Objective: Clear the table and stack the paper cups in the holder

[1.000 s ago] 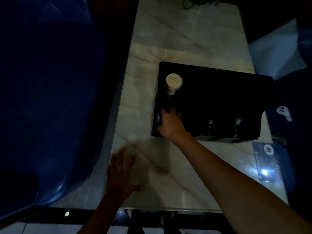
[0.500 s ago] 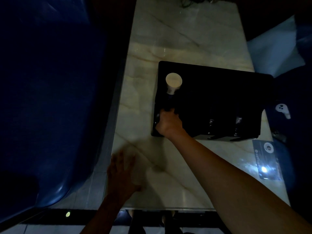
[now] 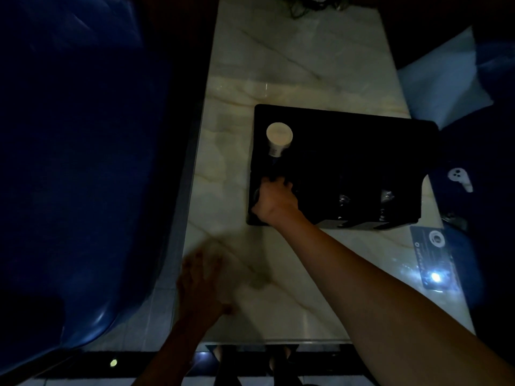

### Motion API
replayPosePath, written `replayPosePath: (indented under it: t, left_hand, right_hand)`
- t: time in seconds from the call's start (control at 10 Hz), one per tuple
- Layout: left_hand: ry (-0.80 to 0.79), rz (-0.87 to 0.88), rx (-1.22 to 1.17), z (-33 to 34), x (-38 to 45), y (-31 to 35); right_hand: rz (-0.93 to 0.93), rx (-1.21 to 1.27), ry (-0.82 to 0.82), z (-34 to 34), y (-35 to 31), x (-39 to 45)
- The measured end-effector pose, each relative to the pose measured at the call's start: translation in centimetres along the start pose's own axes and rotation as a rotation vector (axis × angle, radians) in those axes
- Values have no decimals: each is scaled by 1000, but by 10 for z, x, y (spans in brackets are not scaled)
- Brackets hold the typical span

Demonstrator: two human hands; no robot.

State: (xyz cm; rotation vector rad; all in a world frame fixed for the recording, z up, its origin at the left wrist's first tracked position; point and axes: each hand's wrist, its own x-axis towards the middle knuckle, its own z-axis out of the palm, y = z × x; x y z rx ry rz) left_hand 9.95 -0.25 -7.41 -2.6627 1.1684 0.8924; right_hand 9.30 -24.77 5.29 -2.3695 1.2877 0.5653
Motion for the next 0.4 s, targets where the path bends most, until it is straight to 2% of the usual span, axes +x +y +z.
replayPosePath:
  t: [0.1, 0.3, 0.4]
  left_hand:
    - [-15, -1, -9, -1, 1, -2]
    - [-17, -13, -43, -8, -5, 1]
    - [-25, -33, -29, -10, -4, 0]
  right_hand:
    - [-55, 33, 94, 2, 6, -12]
    - [-381, 329, 358, 30, 41, -73]
    - [-410, 253, 367, 51, 69, -95]
